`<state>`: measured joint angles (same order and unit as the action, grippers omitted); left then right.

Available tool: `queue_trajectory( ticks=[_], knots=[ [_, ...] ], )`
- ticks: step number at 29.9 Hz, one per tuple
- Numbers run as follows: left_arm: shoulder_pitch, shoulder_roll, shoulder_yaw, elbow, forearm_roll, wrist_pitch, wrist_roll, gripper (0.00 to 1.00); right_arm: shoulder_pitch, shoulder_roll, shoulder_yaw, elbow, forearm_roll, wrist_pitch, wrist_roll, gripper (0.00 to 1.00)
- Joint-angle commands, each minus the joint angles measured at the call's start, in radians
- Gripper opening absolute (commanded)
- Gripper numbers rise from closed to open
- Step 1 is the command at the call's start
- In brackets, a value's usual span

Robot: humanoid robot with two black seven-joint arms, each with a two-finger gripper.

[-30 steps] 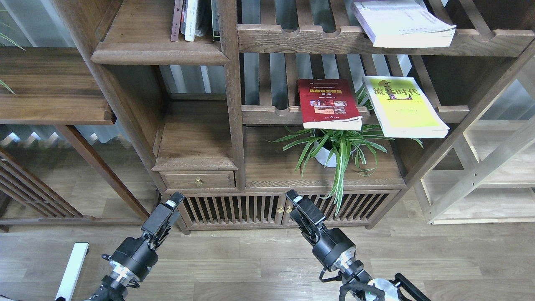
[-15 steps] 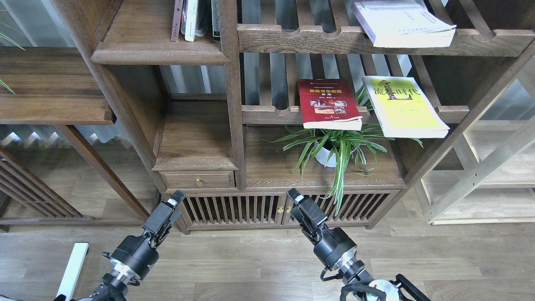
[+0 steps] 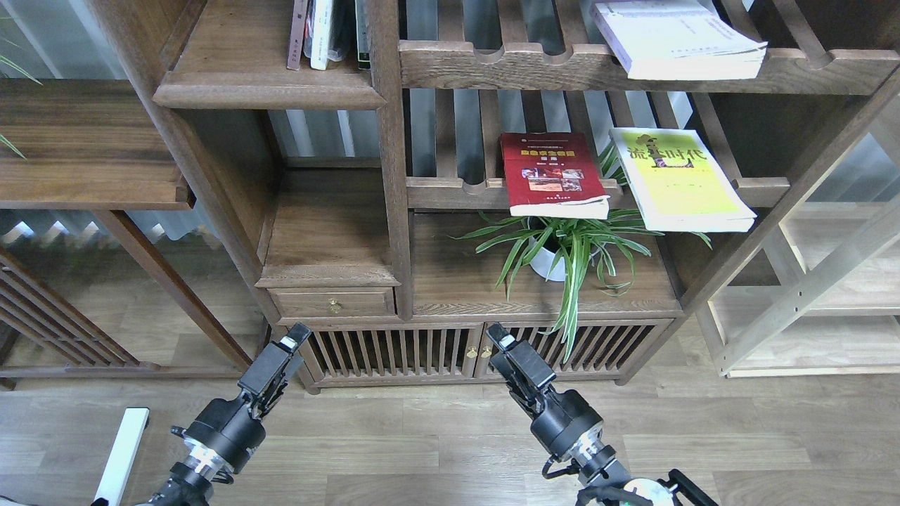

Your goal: Organize books on shelf

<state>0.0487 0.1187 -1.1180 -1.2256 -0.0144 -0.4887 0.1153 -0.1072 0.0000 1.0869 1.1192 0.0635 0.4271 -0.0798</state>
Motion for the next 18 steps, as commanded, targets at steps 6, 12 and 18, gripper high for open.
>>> queue_trajectory(
  ticks=[6,12,18],
  knots=[
    [-0.003,-0.007,-0.009,0.000,-0.001,0.000,0.000,1.00,-0.002,0.000,0.008,0.001,0.001,0.002,-0.003,1.00],
    [-0.006,-0.011,-0.013,0.002,-0.001,0.000,0.001,1.00,-0.006,0.000,0.011,0.001,-0.002,-0.019,-0.005,1.00],
    [-0.016,-0.042,-0.003,0.015,0.001,0.000,0.000,0.99,-0.008,0.000,0.008,0.001,-0.002,-0.034,-0.005,1.00]
  ],
)
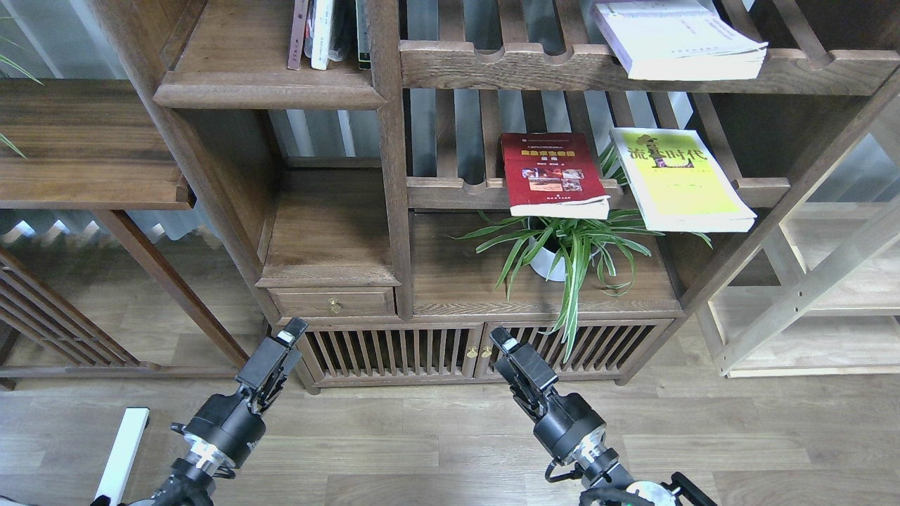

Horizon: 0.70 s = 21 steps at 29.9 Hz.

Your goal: Organize books on shelf

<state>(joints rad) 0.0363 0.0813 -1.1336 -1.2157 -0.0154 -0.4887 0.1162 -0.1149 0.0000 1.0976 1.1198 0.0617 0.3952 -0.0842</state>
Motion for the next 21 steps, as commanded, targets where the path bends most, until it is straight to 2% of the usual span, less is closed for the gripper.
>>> queue_trajectory(
  ticks=[1,7,13,21],
  knots=[
    [-0.004,0.001,0.017,0.011,0.002,0.000,-0.001,0.99,-0.002,0.000,-0.002,0.000,0.000,-0.002,0.000,1.00],
    [-0.006,0.034,0.021,0.025,0.018,0.000,0.002,0.99,-0.011,0.000,-0.018,0.000,-0.010,-0.010,-0.003,1.00],
    [0.002,0.068,0.037,0.025,0.028,0.000,0.008,1.00,0.024,0.000,-0.018,-0.002,-0.008,-0.088,0.006,1.00],
    [-0.006,-0.011,-0.005,0.010,0.023,0.000,0.013,0.99,0.020,0.000,0.025,0.024,-0.007,-0.095,0.008,1.00]
  ],
)
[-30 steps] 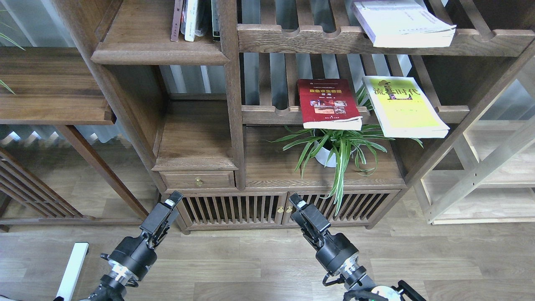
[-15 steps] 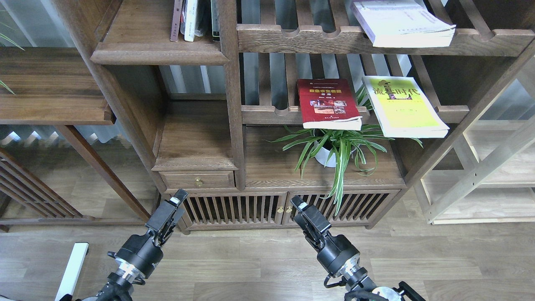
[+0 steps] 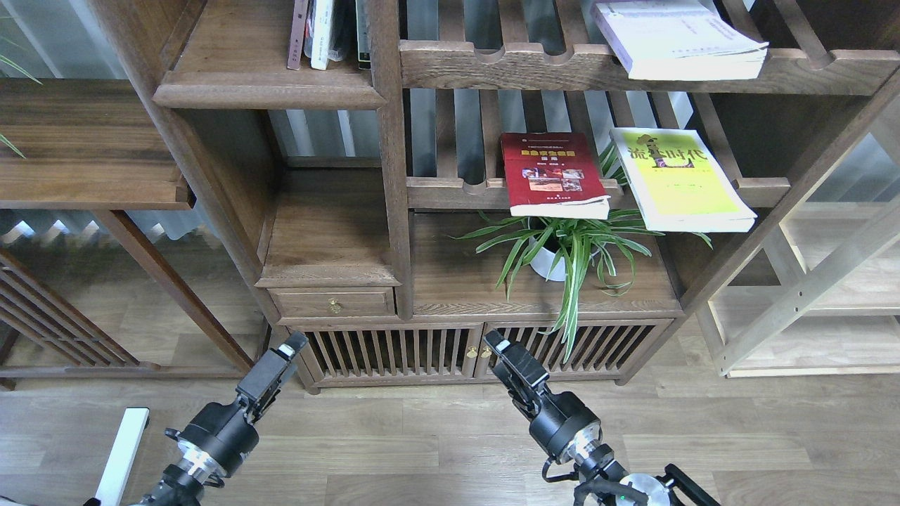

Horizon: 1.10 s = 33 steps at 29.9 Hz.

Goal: Organize books on shelf
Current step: 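Raise the right gripper toward the yellow book on the middle shelf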

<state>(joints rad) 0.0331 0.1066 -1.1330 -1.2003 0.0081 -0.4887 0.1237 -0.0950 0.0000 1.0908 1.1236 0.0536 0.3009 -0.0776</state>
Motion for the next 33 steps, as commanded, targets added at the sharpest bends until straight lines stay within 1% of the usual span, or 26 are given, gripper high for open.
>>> queue_trajectory(
  ticks=[1,3,6,21,30,33],
  knots=[
    [0.001,-0.044,-0.005,-0.010,0.004,0.000,0.011,0.99,0.000,0.000,0.052,0.031,0.003,0.000,0.001,1.00],
    [0.007,-0.059,-0.007,-0.010,0.004,0.000,0.019,0.99,0.000,0.000,0.070,0.039,0.005,0.003,0.001,1.00],
    [0.007,-0.105,-0.011,-0.008,0.003,0.000,0.019,0.99,-0.002,0.000,0.092,0.044,0.006,0.007,0.001,1.00],
    [0.005,-0.107,-0.045,0.010,0.000,0.000,0.019,0.99,0.008,0.000,0.228,0.007,0.057,0.001,0.002,1.00],
    [-0.009,-0.104,-0.063,0.053,-0.010,0.000,0.014,0.99,0.020,0.000,0.301,-0.030,0.094,0.015,0.004,1.00],
    [-0.009,-0.102,-0.065,0.054,-0.011,0.000,0.014,0.99,0.041,0.000,0.308,-0.036,0.115,0.015,0.015,1.00]
  ],
)
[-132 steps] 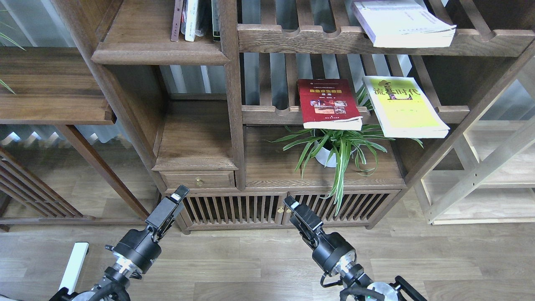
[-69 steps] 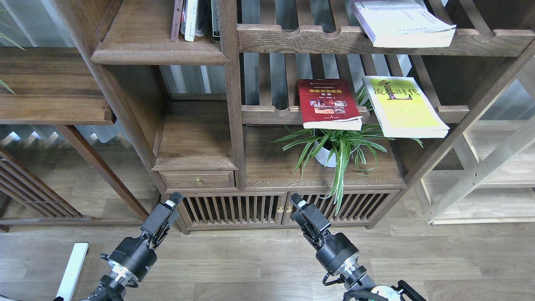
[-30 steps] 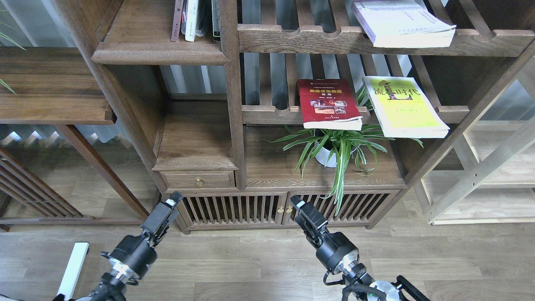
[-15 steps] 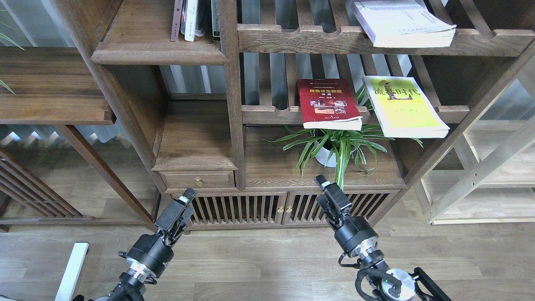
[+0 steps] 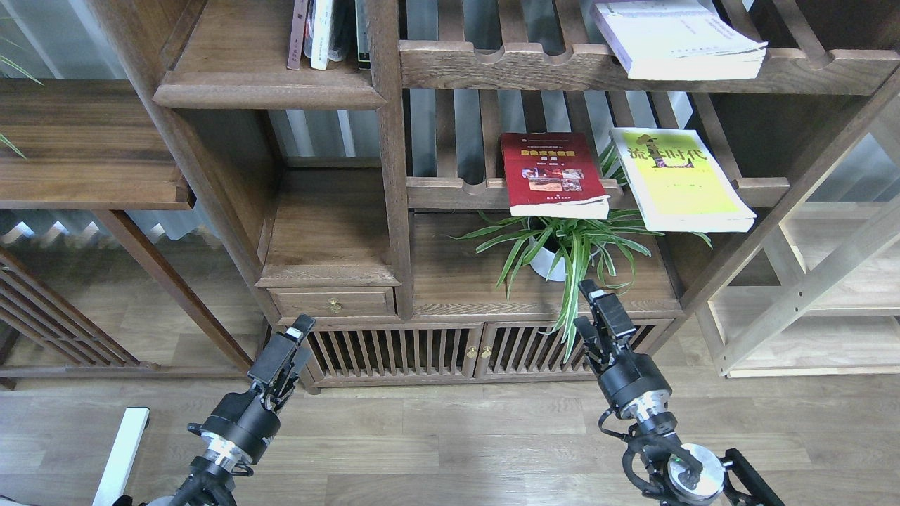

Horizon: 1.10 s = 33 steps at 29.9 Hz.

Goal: Organize books on shelf
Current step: 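Raise the right gripper toward the yellow book on the middle shelf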

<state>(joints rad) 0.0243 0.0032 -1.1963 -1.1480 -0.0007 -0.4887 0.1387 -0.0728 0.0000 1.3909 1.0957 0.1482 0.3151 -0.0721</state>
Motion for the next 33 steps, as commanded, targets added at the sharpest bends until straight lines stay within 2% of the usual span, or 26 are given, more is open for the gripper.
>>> queue_trajectory(
  ticks=[1,7,33],
  knots=[
    [0.000,0.003,-0.005,0.002,-0.002,0.000,-0.002,0.99,0.025,0.000,0.010,-0.010,0.021,0.001,0.017,1.00],
    [-0.001,0.012,-0.022,0.002,-0.004,0.000,-0.005,0.99,0.108,0.000,0.026,-0.062,0.022,-0.001,0.044,1.00],
    [-0.007,0.027,-0.028,0.011,-0.036,0.000,-0.005,0.99,0.229,0.000,0.177,-0.189,0.017,-0.005,0.048,1.00]
  ],
)
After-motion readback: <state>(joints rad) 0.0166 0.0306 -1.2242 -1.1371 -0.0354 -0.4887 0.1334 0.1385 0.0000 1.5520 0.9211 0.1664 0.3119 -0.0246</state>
